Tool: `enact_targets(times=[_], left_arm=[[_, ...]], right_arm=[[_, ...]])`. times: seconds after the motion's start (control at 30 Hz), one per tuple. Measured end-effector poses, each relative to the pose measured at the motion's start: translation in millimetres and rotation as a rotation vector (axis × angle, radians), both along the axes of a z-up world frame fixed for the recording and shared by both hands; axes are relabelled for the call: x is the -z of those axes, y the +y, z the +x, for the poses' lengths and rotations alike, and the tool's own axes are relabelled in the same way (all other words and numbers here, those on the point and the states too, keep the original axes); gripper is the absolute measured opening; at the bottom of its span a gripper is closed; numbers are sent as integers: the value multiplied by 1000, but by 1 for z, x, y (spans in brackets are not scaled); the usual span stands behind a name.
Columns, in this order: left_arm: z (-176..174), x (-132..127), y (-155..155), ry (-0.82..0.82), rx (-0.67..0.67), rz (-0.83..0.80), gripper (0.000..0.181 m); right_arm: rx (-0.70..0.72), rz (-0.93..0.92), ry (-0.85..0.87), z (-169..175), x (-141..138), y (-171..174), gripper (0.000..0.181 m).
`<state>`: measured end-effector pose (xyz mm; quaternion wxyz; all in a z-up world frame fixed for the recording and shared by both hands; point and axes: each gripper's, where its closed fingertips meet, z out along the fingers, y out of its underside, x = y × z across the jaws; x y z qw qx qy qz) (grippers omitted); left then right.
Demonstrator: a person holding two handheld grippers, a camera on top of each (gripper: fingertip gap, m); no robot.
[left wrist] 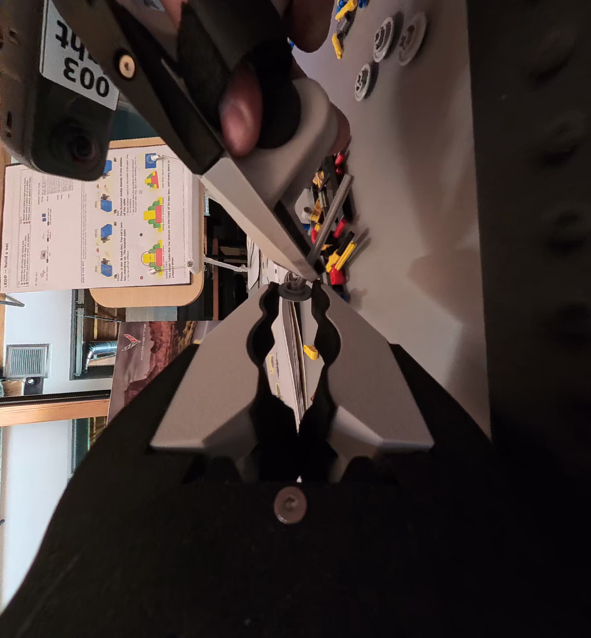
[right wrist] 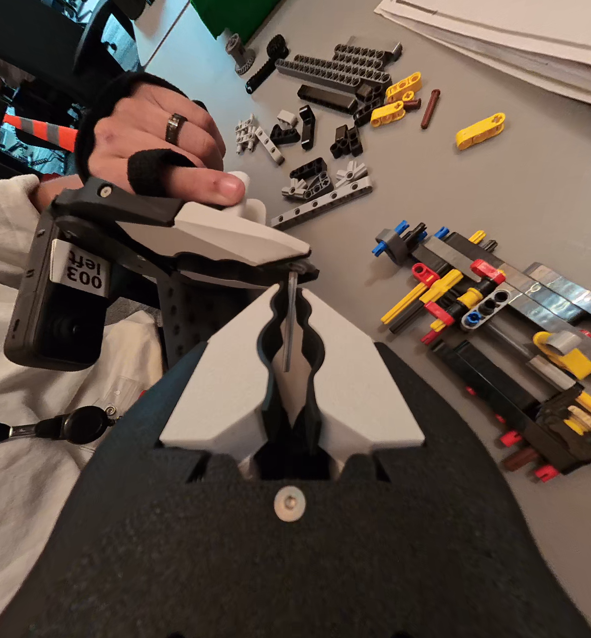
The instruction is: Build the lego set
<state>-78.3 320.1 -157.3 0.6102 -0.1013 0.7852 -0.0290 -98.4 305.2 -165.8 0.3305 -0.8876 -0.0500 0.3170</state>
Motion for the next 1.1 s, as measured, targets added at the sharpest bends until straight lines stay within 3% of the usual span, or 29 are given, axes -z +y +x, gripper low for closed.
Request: enact_targets(times=[0.7,1.1], left_arm=[[-4,-12,-7,-132,32,209,16],[-7,-17,-20,-164,175,276,16]], right_arm=[[13,-63,258,-7,-10,-6,2],[-133,-162,380,-10,-15,-20,2]])
